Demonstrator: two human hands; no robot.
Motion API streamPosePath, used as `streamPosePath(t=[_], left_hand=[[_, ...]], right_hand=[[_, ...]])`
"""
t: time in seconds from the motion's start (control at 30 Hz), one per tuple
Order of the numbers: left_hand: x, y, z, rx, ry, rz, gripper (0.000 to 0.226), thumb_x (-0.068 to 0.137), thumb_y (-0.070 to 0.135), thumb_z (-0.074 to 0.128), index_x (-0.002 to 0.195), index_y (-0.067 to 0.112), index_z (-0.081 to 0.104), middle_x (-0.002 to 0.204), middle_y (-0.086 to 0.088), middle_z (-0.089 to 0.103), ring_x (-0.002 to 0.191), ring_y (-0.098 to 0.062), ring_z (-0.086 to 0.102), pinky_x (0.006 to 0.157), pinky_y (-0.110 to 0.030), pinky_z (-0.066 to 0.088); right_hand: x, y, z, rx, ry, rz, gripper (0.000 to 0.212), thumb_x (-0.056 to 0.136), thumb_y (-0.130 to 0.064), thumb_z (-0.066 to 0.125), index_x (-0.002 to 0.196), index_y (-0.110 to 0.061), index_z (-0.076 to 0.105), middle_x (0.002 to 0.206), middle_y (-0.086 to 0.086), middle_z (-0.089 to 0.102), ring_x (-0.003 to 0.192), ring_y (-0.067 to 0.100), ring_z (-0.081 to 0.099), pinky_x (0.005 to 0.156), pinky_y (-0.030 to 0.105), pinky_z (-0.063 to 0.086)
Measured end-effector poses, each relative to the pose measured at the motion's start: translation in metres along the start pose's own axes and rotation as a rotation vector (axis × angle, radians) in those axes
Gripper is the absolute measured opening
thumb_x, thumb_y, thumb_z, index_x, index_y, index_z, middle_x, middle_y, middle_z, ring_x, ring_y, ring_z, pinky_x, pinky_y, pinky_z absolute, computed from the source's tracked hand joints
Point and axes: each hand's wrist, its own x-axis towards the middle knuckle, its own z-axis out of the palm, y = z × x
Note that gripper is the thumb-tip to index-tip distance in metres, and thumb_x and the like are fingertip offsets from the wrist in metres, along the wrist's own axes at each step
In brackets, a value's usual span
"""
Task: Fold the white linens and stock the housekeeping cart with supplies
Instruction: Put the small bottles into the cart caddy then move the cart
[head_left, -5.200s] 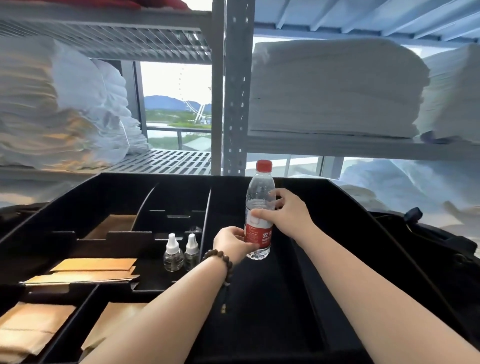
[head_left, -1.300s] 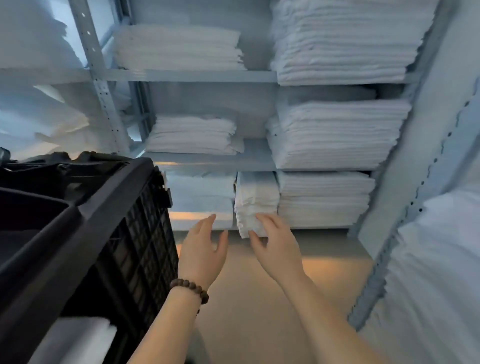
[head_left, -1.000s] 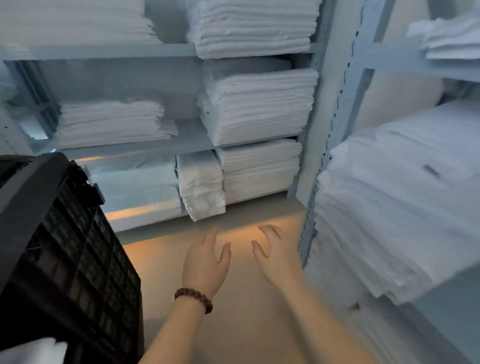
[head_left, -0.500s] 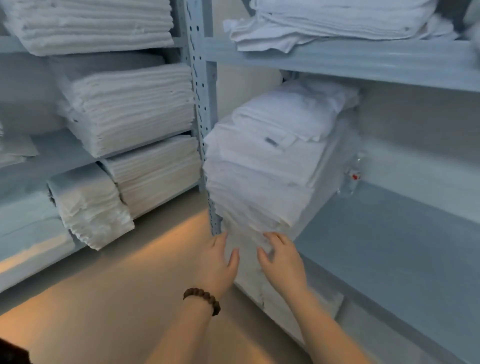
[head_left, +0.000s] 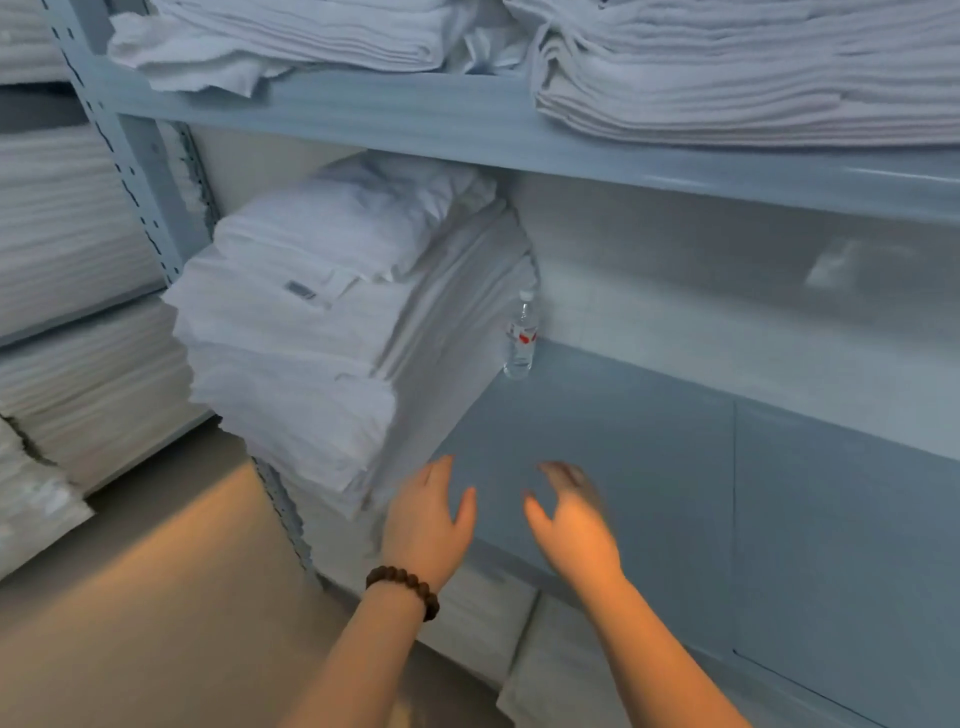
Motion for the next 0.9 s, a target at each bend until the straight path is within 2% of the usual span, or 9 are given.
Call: streamPosePath(t=[0.1,0.3,0.47,0.57,0.73,0.9], left_hand=[[0.007,0.019,0.022,-0.002,-0.006,0.013,0.049,0.092,0.028,0.058,0.136,0.008,0.049,0.13,-0.01,0.057,0.119,-0.025,0.054,0.096,-0.033,0.042],[0.032,0.029,0.047,0.007,-0.028,-0.022,0.05,0.092,0.031,0.058,0.138,0.013,0.047,0.134,-0.008,0.055,0.12,-0.024,0.053,0.094,-0.032,0.044],[0.071,0.017,0.063,0.007,-0.069,-0.024,0.054,0.097,0.035,0.049,0.145,0.015,0.037,0.144,-0.004,0.045,0.132,-0.02,0.041,0.105,-0.028,0.033],[0.098,0.008,0.071,0.003,-0.064,0.008,0.054,0.097,0.034,0.05,0.145,0.015,0.037,0.143,-0.003,0.047,0.13,-0.018,0.042,0.104,-0.023,0.032],[0.142,-0.011,0.089,0.036,-0.062,0.074,0.053,0.097,0.035,0.048,0.145,0.014,0.038,0.142,-0.003,0.047,0.129,-0.019,0.043,0.108,-0.029,0.034],[0.192,-0.032,0.126,0.007,-0.045,0.076,0.055,0.096,0.038,0.048,0.145,0.016,0.037,0.143,-0.002,0.047,0.129,-0.018,0.043,0.107,-0.029,0.033]], right_hand=[[0.012,0.023,-0.012,0.014,-0.011,0.029,0.041,0.09,-0.026,0.058,0.128,-0.012,0.055,0.133,0.005,0.052,0.124,0.024,0.045,0.102,0.03,0.035],[0.034,0.044,-0.008,0.014,0.007,0.026,0.041,0.089,-0.026,0.06,0.127,-0.013,0.057,0.131,0.003,0.055,0.122,0.023,0.048,0.1,0.031,0.037],[0.068,0.05,0.006,0.032,0.034,0.03,0.039,0.087,-0.02,0.063,0.124,-0.007,0.06,0.126,0.009,0.058,0.119,0.028,0.052,0.1,0.036,0.041],[0.091,0.051,0.021,0.029,0.04,0.042,0.041,0.089,-0.024,0.061,0.127,-0.011,0.057,0.129,0.005,0.055,0.12,0.025,0.05,0.097,0.035,0.043],[0.138,0.058,0.046,0.049,0.056,0.054,0.041,0.09,-0.027,0.06,0.129,-0.014,0.056,0.131,0.002,0.053,0.12,0.021,0.05,0.096,0.034,0.044],[0.199,0.08,0.076,0.115,0.077,0.044,0.04,0.087,-0.02,0.065,0.125,-0.01,0.059,0.127,0.005,0.057,0.118,0.022,0.054,0.098,0.028,0.04]])
